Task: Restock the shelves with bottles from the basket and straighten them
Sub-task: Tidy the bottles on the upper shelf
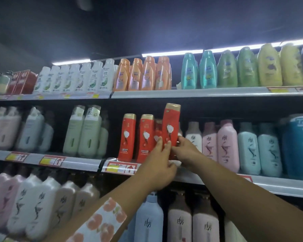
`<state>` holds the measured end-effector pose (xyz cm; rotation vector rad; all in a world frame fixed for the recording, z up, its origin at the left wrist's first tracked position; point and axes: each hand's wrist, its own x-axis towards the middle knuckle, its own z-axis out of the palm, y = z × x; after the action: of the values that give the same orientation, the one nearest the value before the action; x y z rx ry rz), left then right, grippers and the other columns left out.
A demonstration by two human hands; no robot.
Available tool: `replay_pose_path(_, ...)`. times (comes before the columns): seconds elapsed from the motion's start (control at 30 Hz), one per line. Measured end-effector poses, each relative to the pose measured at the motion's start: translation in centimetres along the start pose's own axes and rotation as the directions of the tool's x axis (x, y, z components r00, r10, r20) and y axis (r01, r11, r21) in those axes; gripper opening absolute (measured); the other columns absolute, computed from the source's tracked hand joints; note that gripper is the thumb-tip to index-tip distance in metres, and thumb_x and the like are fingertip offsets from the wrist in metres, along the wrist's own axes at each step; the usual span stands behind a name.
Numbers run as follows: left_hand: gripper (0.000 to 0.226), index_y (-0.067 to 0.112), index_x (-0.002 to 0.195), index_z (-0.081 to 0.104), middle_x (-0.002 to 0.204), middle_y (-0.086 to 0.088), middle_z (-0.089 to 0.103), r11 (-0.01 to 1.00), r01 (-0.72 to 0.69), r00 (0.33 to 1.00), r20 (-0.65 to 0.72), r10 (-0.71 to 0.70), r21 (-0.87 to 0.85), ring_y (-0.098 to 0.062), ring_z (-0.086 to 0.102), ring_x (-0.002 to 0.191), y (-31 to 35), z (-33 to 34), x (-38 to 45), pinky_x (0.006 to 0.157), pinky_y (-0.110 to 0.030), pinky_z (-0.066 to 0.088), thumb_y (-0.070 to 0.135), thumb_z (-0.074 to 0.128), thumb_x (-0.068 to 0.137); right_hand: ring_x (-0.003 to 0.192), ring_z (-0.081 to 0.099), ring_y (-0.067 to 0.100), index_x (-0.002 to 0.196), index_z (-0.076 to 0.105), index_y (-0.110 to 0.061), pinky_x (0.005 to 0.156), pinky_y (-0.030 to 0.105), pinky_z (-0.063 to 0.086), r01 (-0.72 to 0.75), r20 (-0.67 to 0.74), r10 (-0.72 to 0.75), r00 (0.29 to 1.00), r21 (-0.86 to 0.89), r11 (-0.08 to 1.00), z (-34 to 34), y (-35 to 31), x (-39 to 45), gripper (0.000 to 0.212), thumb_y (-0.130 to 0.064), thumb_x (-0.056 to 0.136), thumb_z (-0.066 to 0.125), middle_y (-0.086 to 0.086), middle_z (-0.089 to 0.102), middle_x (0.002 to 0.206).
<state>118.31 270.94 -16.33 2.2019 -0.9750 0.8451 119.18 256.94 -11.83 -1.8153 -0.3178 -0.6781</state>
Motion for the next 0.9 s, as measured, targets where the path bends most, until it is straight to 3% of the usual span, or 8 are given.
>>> replay_pose_path(0.1,0.083,0.022,0.162,0.003,0.168,0.002,-0.016,1.000,0.016,0.999,0.028,-0.016,-0.021,-0.023,0.005,0.155,-0.9,0.4,0.4,0.125,-0.045,0.021,0.031,0.052,0.096,0.091,0.076,0.025,0.108,0.069,-0.015,0.088,0.047,0.060,-0.025,-0.032,0.021,0.999,-0.109,0.994,0.1,0.6,0.9,0.029,-0.021,0.082,0.080,0.008,0.078,0.097)
replay_pose_path(0.23,0.083,0.019,0.162,0.005,0.169,0.001,-0.004,0.999,0.031,0.999,0.017,-0.031,0.024,-0.022,0.016,0.154,-1.8,1.2,0.2,0.122,-0.036,0.024,0.031,0.054,0.096,0.094,0.075,0.027,0.107,0.065,-0.012,0.090,0.047,0.060,-0.118,0.045,0.127,0.991,-0.166,0.979,-0.1,0.3,1.5,0.034,-0.018,0.080,0.083,0.011,0.076,0.102)
replay_pose_path(0.33,0.085,0.021,0.161,0.002,0.169,0.005,-0.009,0.999,0.041,0.999,-0.001,-0.041,0.021,-0.020,0.015,0.154,-2.4,1.8,-0.2,0.122,-0.037,0.026,0.033,0.056,0.096,0.098,0.074,0.029,0.115,0.062,-0.007,0.092,0.048,0.059,-0.170,0.112,0.195,0.974,-0.198,0.965,-0.4,0.0,1.7,0.038,-0.015,0.083,0.081,0.015,0.075,0.105)
replay_pose_path(0.43,0.085,0.021,0.161,0.002,0.168,0.007,-0.013,0.999,0.031,0.999,-0.016,-0.030,0.027,-0.020,0.013,0.154,-2.7,2.0,-0.4,0.122,-0.038,0.026,0.032,0.055,0.096,0.105,0.072,0.028,0.116,0.060,-0.008,0.097,0.046,0.056,-0.193,0.178,0.224,0.958,-0.177,0.965,-0.5,-0.3,1.7,0.025,-0.006,0.093,0.069,0.014,0.073,0.113)
replay_pose_path(0.63,0.084,0.019,0.161,-0.002,0.167,0.007,-0.019,0.997,0.035,0.999,-0.007,-0.035,0.072,-0.019,0.005,0.155,-3.2,2.5,-0.5,0.124,-0.041,0.023,0.035,0.051,0.098,0.108,0.070,0.026,0.124,0.056,-0.009,0.097,0.045,0.057,-0.180,0.193,0.229,0.954,-0.241,0.954,-0.3,-0.1,1.8,0.031,0.001,0.095,0.061,0.013,0.070,0.117)
replay_pose_path(0.8,0.080,0.018,0.161,0.002,0.168,0.005,-0.016,0.990,0.022,1.000,0.019,-0.025,0.136,-0.018,0.003,0.156,-3.3,2.1,-1.0,0.123,-0.042,0.025,0.035,0.049,0.100,0.099,0.073,0.024,0.109,0.066,-0.008,0.094,0.046,0.058,-0.108,0.113,0.157,0.981,-0.359,0.927,0.0,0.0,0.9,0.027,-0.016,0.085,0.076,0.010,0.075,0.105)
replay_pose_path(0.9,0.077,0.014,0.161,0.001,0.169,0.001,-0.012,0.970,-0.017,0.998,0.067,0.001,0.242,-0.017,-0.002,0.156,-3.5,1.5,-2.0,0.126,-0.039,0.016,0.034,0.045,0.102,0.096,0.065,0.010,0.122,0.055,-0.011,0.086,0.028,0.054,0.074,0.037,-0.065,0.997,-0.455,0.887,0.3,-0.2,-1.6,0.043,-0.018,0.085,0.076,-0.006,0.065,0.109)
